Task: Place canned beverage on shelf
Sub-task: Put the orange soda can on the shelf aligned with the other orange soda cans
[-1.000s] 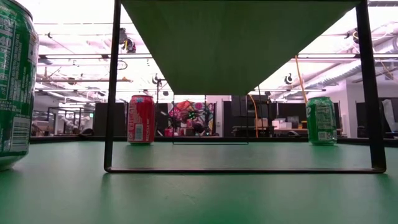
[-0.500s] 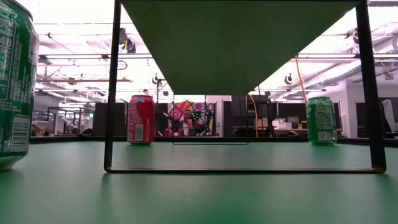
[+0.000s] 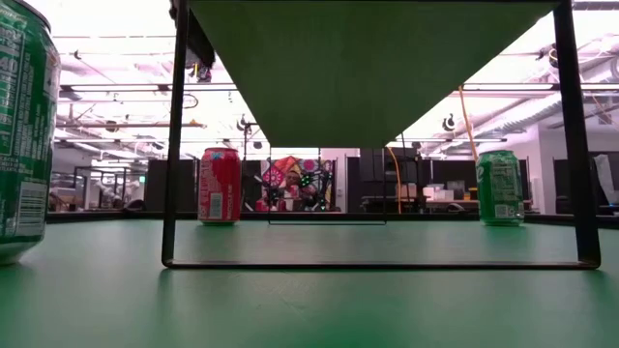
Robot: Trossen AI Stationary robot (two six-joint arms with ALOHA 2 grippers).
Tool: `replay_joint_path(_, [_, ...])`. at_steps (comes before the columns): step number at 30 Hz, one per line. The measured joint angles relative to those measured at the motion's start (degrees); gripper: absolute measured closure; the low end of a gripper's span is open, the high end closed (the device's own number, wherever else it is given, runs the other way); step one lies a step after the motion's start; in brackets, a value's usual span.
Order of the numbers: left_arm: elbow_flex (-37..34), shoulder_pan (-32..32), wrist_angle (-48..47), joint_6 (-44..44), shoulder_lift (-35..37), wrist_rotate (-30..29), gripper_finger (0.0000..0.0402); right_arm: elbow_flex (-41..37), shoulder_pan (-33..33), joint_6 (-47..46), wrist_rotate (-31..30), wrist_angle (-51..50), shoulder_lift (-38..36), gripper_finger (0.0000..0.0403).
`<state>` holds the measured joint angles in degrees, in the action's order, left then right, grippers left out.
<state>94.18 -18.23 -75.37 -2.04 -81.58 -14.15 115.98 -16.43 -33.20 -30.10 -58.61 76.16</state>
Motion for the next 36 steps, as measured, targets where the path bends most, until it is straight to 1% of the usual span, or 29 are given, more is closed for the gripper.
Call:
replay_joint_path(2, [-2.8,-1.8,0.0,-1.4,0.1,3.9,0.0047,0.0,0.0,-0.6,0.0,0.0,0.0,0.0026])
replay_joint_path(5, [-7.8,-3.6,-0.5,-3.8,0.5,9.3,0.0037,0.0,0.0,-0.8,-0.1,0.0,0.0,0.0026])
replay_joint_path(8, [-12.2,-4.7,0.2,-7.9,1.0,10.3,0.0041,0.0,0.0,-1.1,-0.1,0.0,0.0,0.0026])
replay_joint_path(10, [-14.0,-4.9,-0.1,-10.8,0.9,9.1,0.0045,0.0,0.0,-1.3,-0.1,-0.1,0.0,0.0026])
replay_joint_path(12, [-14.2,-4.8,-2.8,-7.7,0.3,7.0,0.0047,0.0,0.0,-1.2,-0.7,-0.1,0.1,0.0026])
replay_joint_path(15, [-14.2,-5.4,-2.6,-5.9,-0.2,8.2,0.0047,0.0,0.0,-1.2,-2.7,-0.1,0.3,0.0026])
replay_joint_path(21, [-14.2,-9.3,4.2,-6.5,-0.2,11.0,0.0048,0.0,0.2,-0.5,-3.6,-0.1,0.5,0.0026])
replay_joint_path(23, [-14.2,-11.1,6.3,-8.1,-0.2,13.0,0.0047,0.0,0.4,-0.5,-4.4,-0.4,0.6,0.0026])
replay_joint_path(27, [-14.2,-14.0,9.7,-10.7,-0.7,19.7,0.0037,0.0,0.7,-0.6,-4.4,-1.3,0.6,0.0026])
replay_joint_path(30, [-14.2,-14.8,10.7,-14.3,-0.6,22.0,0.0028,0.0,0.7,-0.6,-4.4,-1.3,0.6,0.0026])
replay_joint_path(32, [-15.2,-15.1,12.2,-16.0,-0.6,23.4,0.0023,0.0,0.7,-1.0,-4.4,-1.4,0.6,0.0026])
replay_joint_path(36, [-18.7,-15.5,15.8,-16.4,-0.6,28.6,0.0021,0.0,0.7,-1.5,-4.4,-1.7,0.6,0.0026])
